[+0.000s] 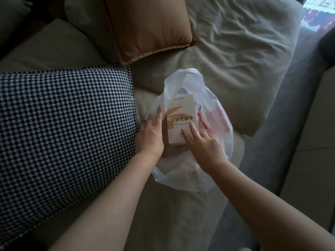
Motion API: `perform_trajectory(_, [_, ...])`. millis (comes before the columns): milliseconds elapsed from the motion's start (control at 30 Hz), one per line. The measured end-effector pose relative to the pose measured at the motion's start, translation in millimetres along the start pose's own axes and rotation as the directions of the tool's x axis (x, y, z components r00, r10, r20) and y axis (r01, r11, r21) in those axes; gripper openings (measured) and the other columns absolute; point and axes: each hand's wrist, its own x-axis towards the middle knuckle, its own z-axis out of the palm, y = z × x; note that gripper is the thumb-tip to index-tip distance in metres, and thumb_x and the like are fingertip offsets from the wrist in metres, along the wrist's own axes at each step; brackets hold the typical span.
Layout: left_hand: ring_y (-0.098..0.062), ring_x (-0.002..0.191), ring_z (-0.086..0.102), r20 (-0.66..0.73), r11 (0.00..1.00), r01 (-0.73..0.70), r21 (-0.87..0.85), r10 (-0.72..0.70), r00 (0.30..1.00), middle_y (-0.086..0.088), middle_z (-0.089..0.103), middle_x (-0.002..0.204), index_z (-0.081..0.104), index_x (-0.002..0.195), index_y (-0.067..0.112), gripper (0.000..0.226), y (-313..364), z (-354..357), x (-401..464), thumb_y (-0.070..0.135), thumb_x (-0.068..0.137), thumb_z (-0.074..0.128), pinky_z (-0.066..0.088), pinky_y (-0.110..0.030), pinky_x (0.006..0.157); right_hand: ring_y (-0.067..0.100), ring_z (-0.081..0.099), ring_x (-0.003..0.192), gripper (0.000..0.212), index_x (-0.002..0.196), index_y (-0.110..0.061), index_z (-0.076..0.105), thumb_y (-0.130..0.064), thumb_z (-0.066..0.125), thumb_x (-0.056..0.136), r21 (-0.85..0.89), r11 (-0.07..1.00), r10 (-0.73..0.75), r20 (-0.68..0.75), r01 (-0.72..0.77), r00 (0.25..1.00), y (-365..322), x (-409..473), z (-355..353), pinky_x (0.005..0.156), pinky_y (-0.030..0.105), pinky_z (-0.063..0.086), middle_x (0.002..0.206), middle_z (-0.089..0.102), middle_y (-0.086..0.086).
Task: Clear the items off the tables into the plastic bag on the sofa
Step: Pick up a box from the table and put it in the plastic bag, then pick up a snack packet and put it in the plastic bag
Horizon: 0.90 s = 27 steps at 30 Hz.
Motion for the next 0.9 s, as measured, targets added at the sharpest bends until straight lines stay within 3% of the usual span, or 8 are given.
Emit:
perform_trajectory(100, [-0.029, 0.144, 0.019, -0.026, 0.998, -0.011, 0.059, 0.013, 1.0, -0.011, 0.009, 0.159, -0.01, 0.151, 0.025, 0.081, 13.4, -6.7, -10.8, 0.015, 0.093, 0.045, 0.028, -0.039, 0.116, 0.034, 0.067, 0.096, 0.073, 0.124, -0.013, 0.06, -0.02, 0.086, 0.056, 0.012, 1.0, -0.02, -0.003, 0.02, 1.0, 2.1, -19.8, -1.9, 0.072, 0.042, 0.057, 0.124, 0.061, 0.018])
perform_trajectory(200, [-0.03, 0.146, 0.009, -0.013, 0.988, -0.071, 0.135, 0.073, 0.997, -0.013, 0.005, 0.159, -0.004, 0.152, 0.023, 0.074, 34.0, -17.4, -26.7, 0.02, 0.094, 0.041, 0.014, -0.046, 0.119, 0.035, 0.063, 0.107, 0.074, 0.126, -0.011, 0.058, -0.02, 0.084, 0.057, 0.04, 0.999, 0.01, 0.004, -0.01, 1.0, 10.6, -49.0, -7.5, 0.081, 0.044, 0.055, 0.127, 0.06, 0.019])
perform_trajectory(300, [-0.027, 0.148, 0.005, 0.06, 0.969, -0.183, 0.169, 0.175, 0.983, -0.01, 0.007, 0.16, 0.005, 0.152, 0.024, 0.069, 63.9, -20.4, -49.0, 0.022, 0.094, 0.04, 0.008, -0.048, 0.12, 0.032, 0.066, 0.098, 0.07, 0.123, -0.011, 0.06, -0.022, 0.084, 0.057, 0.064, 0.993, 0.103, 0.004, -0.103, 0.995, 28.7, -81.1, -14.5, 0.082, 0.044, 0.053, 0.121, 0.064, 0.015])
perform_trajectory(400, [-0.023, 0.147, 0.013, 0.144, 0.957, -0.256, 0.139, 0.236, 0.961, -0.004, 0.02, 0.158, 0.012, 0.152, 0.024, 0.065, 101.3, -16.3, -75.2, 0.023, 0.094, 0.041, 0.007, -0.047, 0.119, 0.031, 0.068, 0.088, 0.061, 0.118, -0.013, 0.063, -0.028, 0.08, 0.061, 0.135, 0.97, 0.204, 0.018, -0.205, 0.979, 48.1, -113.5, -22.9, 0.081, 0.045, 0.052, 0.114, 0.067, 0.012])
perform_trajectory(600, [-0.02, 0.134, 0.039, 0.234, 0.922, -0.375, 0.099, 0.345, 0.909, -0.001, 0.049, 0.14, 0.028, 0.148, 0.023, 0.058, 188.6, 3.0, -129.3, 0.035, 0.093, 0.043, 0.021, -0.039, 0.114, 0.026, 0.069, 0.08, 0.044, 0.107, -0.016, 0.066, -0.034, 0.074, 0.067, 0.243, 0.885, 0.394, 0.061, -0.396, 0.917, 103.3, -193.9, -26.3, 0.079, 0.039, 0.052, 0.096, 0.071, 0.002])
perform_trajectory(900, [-0.018, 0.13, 0.043, 0.387, 0.84, -0.529, 0.119, 0.452, 0.804, 0.002, 0.056, 0.134, 0.042, 0.139, 0.024, 0.051, 334.7, 53.3, -216.0, 0.047, 0.094, 0.039, 0.02, -0.036, 0.114, 0.026, 0.067, 0.073, 0.032, 0.087, -0.017, 0.068, -0.043, 0.058, 0.072, 0.253, 0.766, 0.557, 0.199, -0.591, 0.807, 212.8, -347.6, 4.9, 0.074, 0.038, 0.051, 0.083, 0.071, 0.003])
